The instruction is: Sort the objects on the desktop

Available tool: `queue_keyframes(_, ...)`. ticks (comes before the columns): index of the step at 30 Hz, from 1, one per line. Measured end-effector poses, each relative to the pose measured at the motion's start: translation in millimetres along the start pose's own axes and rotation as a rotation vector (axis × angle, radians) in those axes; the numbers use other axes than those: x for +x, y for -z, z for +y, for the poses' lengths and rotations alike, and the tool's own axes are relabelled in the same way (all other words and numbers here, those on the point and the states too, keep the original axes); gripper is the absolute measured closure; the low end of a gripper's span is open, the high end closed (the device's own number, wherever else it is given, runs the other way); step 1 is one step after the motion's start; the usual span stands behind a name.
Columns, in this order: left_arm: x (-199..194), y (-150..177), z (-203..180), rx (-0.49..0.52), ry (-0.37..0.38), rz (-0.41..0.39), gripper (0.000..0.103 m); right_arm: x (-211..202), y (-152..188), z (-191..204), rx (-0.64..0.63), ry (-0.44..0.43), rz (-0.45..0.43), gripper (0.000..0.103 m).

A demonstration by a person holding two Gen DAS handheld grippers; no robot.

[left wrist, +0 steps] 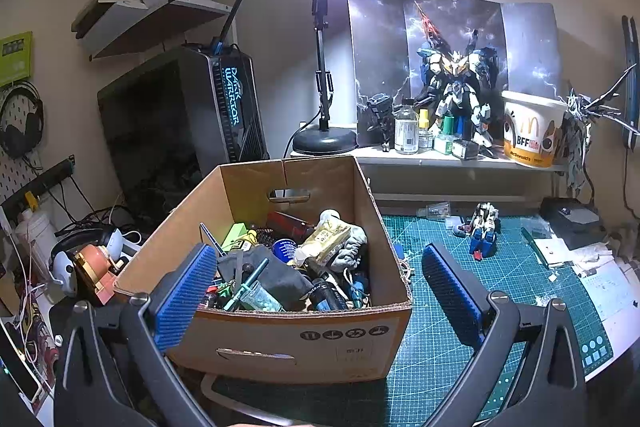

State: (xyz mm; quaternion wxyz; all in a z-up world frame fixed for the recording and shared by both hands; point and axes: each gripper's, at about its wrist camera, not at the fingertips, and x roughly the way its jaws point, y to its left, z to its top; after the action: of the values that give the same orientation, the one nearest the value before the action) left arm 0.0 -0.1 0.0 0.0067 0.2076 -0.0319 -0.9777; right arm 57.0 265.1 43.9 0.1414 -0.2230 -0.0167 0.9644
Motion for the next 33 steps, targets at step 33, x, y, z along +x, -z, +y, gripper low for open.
queue_keyframes(33, 7, 9, -38, 0.06, 0.193, -0.036, 0.0, 13, 12, -20, -0.009, -0.14, -0.001, 0.0)
